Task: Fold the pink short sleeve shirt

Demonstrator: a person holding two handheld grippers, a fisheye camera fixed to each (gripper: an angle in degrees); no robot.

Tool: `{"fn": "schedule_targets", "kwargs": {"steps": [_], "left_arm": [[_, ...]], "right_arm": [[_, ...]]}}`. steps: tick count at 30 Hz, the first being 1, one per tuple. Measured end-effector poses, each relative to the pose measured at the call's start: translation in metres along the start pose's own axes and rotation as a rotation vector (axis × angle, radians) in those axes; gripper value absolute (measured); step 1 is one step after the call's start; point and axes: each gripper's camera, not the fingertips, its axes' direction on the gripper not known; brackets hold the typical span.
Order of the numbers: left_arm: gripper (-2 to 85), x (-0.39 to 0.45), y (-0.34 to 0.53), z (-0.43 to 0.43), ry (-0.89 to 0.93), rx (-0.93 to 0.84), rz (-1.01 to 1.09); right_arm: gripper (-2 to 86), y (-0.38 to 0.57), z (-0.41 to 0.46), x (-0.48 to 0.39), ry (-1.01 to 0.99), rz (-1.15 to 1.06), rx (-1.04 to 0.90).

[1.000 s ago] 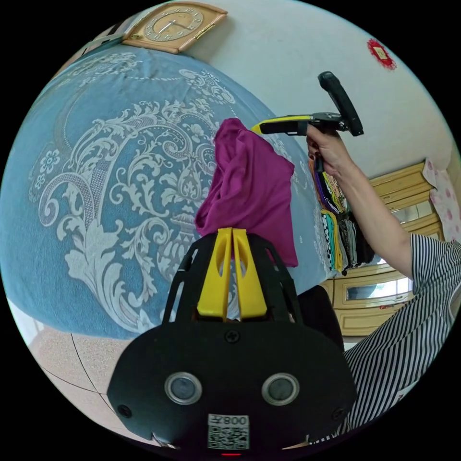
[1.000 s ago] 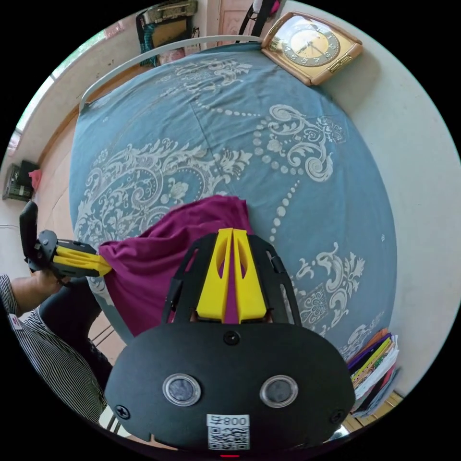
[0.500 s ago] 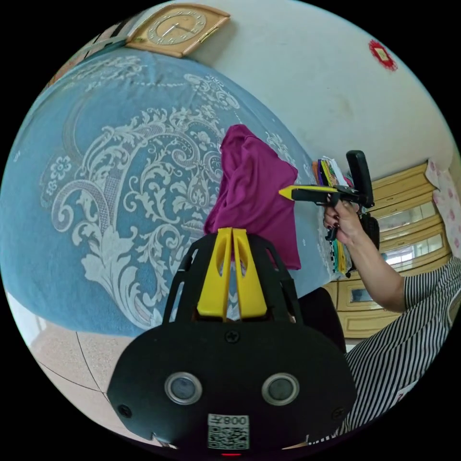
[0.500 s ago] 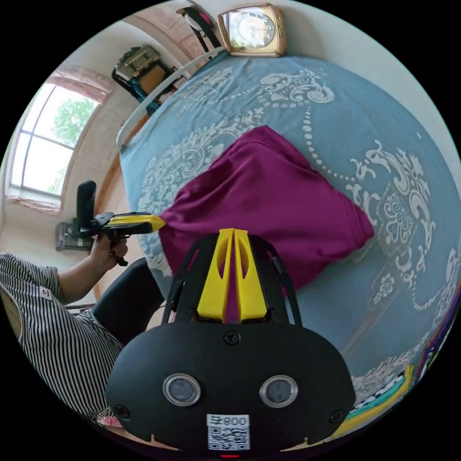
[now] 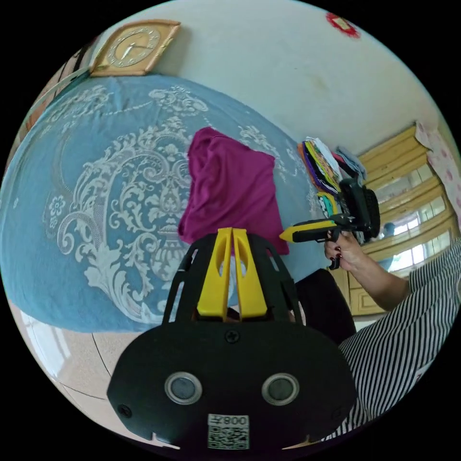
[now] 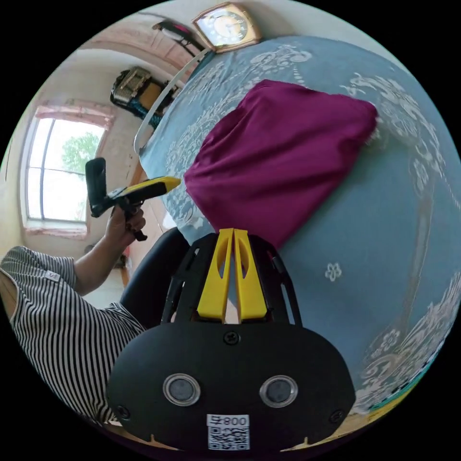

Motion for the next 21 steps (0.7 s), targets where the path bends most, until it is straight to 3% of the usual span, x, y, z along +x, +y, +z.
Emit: {"fn": "schedule_targets", "kwargs": {"steps": [6, 10, 15, 21], "left_arm": [[4.0, 0.139, 0.014, 0.076, 0.031, -0.177, 0.303], [5.4, 0.213, 0.032, 0.121, -0.080, -0.267, 0.488], [2.9, 0.245, 0.050, 0.149, -0.185, -0.324, 0.523], [1.1, 0.257, 0.064, 0.129, -0.142, -0.290, 0.487]], "right_arm": [[4.3, 0.103, -0.007, 0.095, -0.260, 0.267, 0.111], [6.8, 0.145, 0.003, 0.130, -0.354, 0.337, 0.143], [8.0, 0.170, 0.020, 0.155, -0.406, 0.357, 0.135], [8.7, 0.196, 0.038, 0.177, -0.468, 0.376, 0.144]]}}
